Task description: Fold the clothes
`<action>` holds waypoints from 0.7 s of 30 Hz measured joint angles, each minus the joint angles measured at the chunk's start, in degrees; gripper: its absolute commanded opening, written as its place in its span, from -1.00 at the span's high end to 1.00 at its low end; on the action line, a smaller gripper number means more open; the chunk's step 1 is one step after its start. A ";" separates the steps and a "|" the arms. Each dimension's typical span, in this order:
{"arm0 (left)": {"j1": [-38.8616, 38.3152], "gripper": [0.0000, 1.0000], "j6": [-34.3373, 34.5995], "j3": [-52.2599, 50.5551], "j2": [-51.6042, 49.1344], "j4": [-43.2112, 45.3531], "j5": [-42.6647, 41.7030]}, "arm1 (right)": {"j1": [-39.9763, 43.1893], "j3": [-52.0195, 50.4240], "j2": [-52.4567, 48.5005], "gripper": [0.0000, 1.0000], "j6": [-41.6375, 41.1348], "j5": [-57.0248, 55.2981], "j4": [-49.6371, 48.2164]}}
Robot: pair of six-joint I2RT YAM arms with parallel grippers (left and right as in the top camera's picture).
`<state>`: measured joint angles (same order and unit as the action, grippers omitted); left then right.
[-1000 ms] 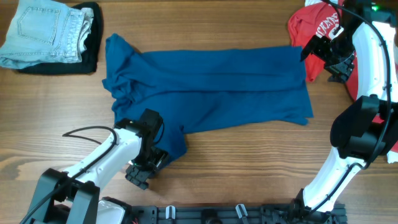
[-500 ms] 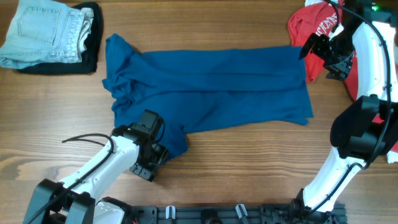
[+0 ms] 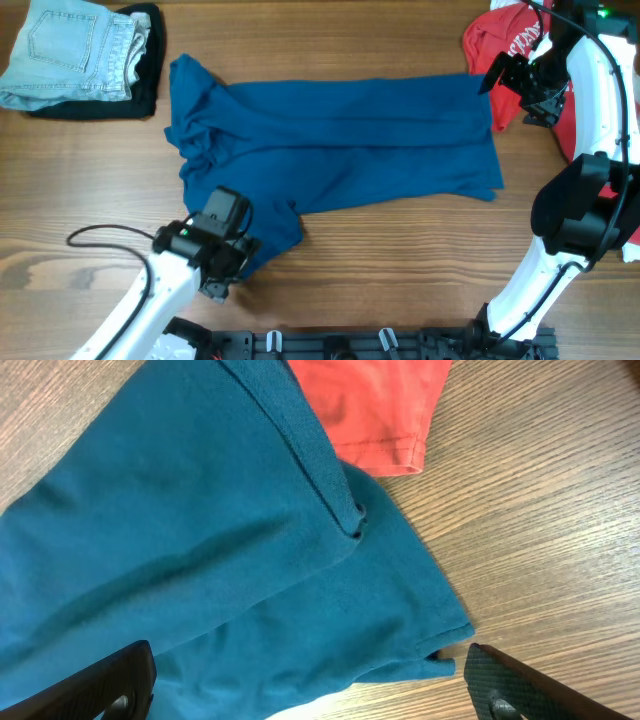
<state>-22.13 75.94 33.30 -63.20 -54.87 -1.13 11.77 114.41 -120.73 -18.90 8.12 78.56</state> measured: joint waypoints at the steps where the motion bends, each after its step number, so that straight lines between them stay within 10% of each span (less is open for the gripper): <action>1: 0.00 -0.61 -0.02 0.00 1.29 -0.09 0.76 | 0.00 0.00 0.00 -0.99 0.13 0.00 -0.02; 21: 0.00 -0.49 0.04 -3.26 -10.16 9.46 1.68 | 0.00 -0.02 0.00 -0.99 0.81 0.00 -1.44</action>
<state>-22.13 75.99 30.04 -73.36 -45.41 0.56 11.77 114.39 -120.73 -18.09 8.12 77.12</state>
